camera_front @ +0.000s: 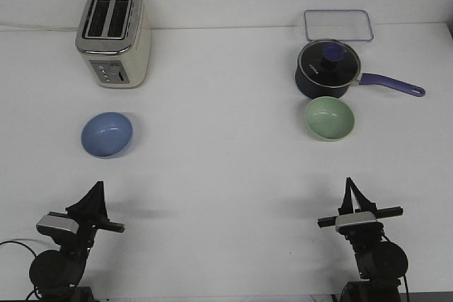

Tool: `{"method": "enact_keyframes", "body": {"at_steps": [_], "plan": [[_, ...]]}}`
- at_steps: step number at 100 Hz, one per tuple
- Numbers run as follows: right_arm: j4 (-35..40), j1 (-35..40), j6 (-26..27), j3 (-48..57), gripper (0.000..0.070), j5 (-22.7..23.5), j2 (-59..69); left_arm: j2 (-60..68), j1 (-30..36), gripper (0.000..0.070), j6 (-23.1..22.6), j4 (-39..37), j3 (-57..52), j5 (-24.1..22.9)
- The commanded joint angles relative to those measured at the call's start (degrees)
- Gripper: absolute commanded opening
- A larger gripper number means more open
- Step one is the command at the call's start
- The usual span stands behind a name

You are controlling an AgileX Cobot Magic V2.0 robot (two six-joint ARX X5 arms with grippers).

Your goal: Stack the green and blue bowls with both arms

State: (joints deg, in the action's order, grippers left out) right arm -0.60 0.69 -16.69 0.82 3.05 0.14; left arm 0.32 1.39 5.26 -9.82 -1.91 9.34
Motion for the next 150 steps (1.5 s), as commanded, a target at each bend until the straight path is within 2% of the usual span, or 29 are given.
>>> {"method": "enact_keyframes", "body": {"at_steps": [1, 12, 19, 30, 39, 44, 64, 75, 82, 86, 97, 101, 127, 150], "plan": [[-1.1, 0.1, 1.0, -0.1, 0.0, 0.3, -0.1, 0.0, 0.0, 0.0014, 0.0, -0.6, 1.1, 0.2], [-2.2, 0.1, 3.0, -0.1, 0.0, 0.4, -0.1, 0.0, 0.0, 0.0014, 0.0, -0.6, 1.1, 0.2], [-3.2, 0.1, 7.3, -0.1, 0.0, 0.5, -0.1, 0.0, 0.0, 0.0014, 0.0, -0.6, 1.1, 0.2], [-3.5, 0.1, 16.9, -0.1, 0.0, 0.2, -0.1, 0.0, 0.0, 0.0014, 0.0, -0.6, 1.1, 0.2], [-4.0, 0.1, 27.7, -0.1, 0.0, -1.8, -0.1, 0.0, 0.0, 0.0014, 0.0, -0.6, 1.1, 0.2], [-3.6, 0.1, 30.9, 0.6, 0.0, -2.7, -0.1, 0.0, 0.0, 0.0015, 0.0, -0.6, 1.1, 0.2], [6.8, 0.0, 34.1, 12.9, 0.0, -8.5, 5.5, 0.0, 0.0, 0.0015, 0.0, -0.6, 1.1, 0.2], [12.2, 0.0, 34.9, 23.3, 0.0, -11.7, 15.3, 0.0, 0.0, 0.0014, 0.0, -0.6, 1.1, 0.2], [16.9, 0.0, 34.7, 30.8, 0.0007, -11.8, 22.9, 0.0, 0.0, 0.0015, 0.0, -0.6, 1.1, 0.2], [19.5, 0.0, 34.4, 35.0, 0.0069, -11.4, 27.3, 0.0, 0.0, 0.0014, 0.0, -0.6, 1.1, 0.2], [26.0, 0.0, 32.3, 45.9, 0.0422, -10.3, 39.2, 0.0, 0.0, 0.0014, 0.0, -0.6, 1.1, 0.2], [28.0, 0.0, 31.8, 49.4, 0.0476, -9.7, 43.4, 0.0, 0.0, 0.0014, 0.0, -0.6, 1.1, 0.2], [38.0, -1.5, 28.5, 67.2, 0.0481, -7.3, 69.4, 0.0, 0.0, 0.0014, 0.0, -0.6, 1.1, 0.2], [39.1, -4.4, 27.0, 74.0, 0.048, -7.4, 87.3, 0.0, 0.0, 0.0014, 0.0, -0.6, 1.1, 0.2]]}}
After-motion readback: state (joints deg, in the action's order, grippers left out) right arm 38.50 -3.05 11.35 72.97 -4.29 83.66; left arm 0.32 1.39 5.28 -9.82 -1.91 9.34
